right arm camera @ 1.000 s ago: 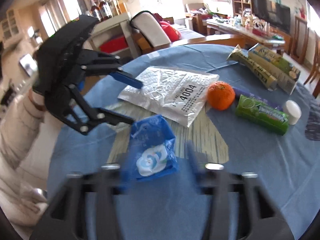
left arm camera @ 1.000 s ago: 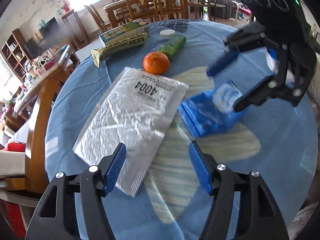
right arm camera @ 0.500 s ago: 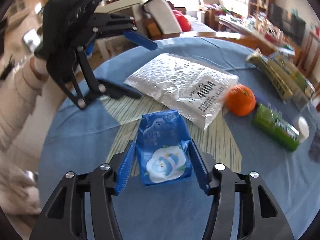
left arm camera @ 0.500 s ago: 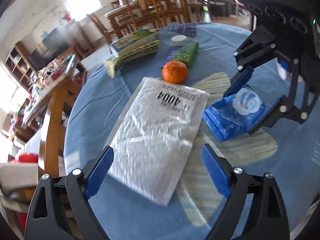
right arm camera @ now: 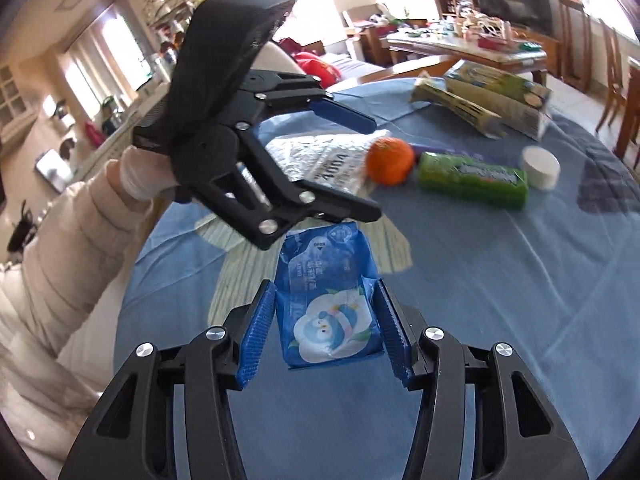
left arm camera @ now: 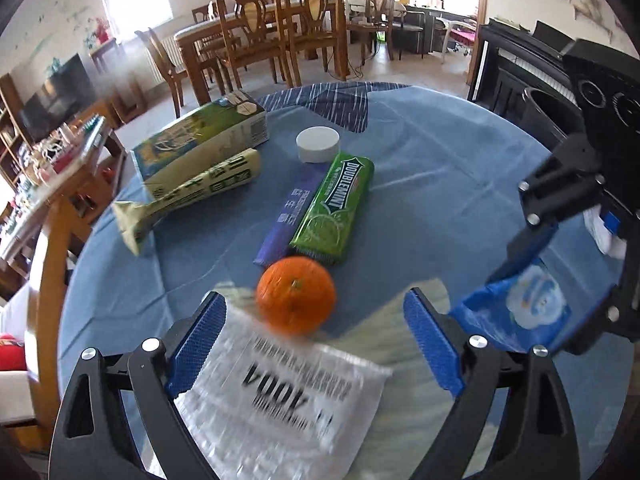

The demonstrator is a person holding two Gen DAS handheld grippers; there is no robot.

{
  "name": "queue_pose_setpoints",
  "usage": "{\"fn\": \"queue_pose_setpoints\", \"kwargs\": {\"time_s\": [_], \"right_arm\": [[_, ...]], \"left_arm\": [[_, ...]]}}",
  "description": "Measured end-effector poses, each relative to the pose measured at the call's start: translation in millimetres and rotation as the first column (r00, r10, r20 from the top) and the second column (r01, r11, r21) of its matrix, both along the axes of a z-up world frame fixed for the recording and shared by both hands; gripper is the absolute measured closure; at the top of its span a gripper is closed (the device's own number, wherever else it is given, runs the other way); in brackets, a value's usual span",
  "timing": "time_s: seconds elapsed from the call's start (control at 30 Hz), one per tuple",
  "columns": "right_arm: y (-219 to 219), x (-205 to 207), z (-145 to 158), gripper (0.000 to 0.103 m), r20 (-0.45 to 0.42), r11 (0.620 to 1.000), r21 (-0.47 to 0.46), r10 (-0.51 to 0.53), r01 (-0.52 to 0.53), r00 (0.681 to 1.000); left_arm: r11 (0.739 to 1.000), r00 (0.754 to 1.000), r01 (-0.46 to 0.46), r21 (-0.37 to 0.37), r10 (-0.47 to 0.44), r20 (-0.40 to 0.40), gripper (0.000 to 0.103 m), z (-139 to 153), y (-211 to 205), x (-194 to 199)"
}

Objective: Collect trash
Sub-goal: 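Grasp the orange with the left tool while the right tool grasps the blue wet-wipe pack, then carry both over the bin and open the left tool while the right releases the pack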

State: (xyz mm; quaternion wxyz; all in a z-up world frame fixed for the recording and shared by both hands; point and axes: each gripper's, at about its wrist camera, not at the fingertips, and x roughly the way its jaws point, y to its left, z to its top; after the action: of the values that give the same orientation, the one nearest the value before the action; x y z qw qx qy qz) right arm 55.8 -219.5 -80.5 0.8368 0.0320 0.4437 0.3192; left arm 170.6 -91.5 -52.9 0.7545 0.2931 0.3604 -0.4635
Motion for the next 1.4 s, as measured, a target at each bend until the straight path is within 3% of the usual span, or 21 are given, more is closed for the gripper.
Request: {"fn": "queue_pose_setpoints", "kwargs": {"time_s": [0.1,0.17,0.33,0.6,0.9,1.17,1.4], "right_arm": [[-7,-1,1,0.052,-0.002,1.0,0.012,-0.013,0.013,1.0],[-10,-1,2,0.052,-0.001,0.999,0.031,-0.018,0.018,1.0],[-19,-8,5,0.052,-0.004,0.998,0.055,-0.04,0.04,0.999],[-32,-14,9,0.052,-0.001,0.989,0.1,-0.107,0.107,0.994],[-62,-45,40,0.052,0.038,0.965,0.152,-0.221,0.213,0.974],[-110,-96,75,0.052,0.082,0.932,0.172,-0.336,0.319,0.938],[-174,-161,86,0.052,0.096,0.879,0.188,-0.46,0.438,0.883]], "left_arm": [[1.0,1.0,-0.021,-0.02,0.021,-0.014,0.032,-4,-6,2],[0.998,0.998,-0.063,-0.026,0.063,-0.015,0.049,-5,-7,6],[0.988,0.988,-0.143,-0.054,0.139,-0.064,0.065,-5,-1,16],[0.979,0.981,-0.187,-0.082,0.182,-0.073,0.066,2,18,-8],[0.963,0.979,-0.203,-0.174,0.197,-0.051,0.065,37,22,-58],[0.96,0.992,-0.121,-0.251,0.122,-0.012,0.065,60,-24,-119],[0.949,1.0,-0.013,-0.315,0.014,0.001,0.065,65,-86,-168]]}}
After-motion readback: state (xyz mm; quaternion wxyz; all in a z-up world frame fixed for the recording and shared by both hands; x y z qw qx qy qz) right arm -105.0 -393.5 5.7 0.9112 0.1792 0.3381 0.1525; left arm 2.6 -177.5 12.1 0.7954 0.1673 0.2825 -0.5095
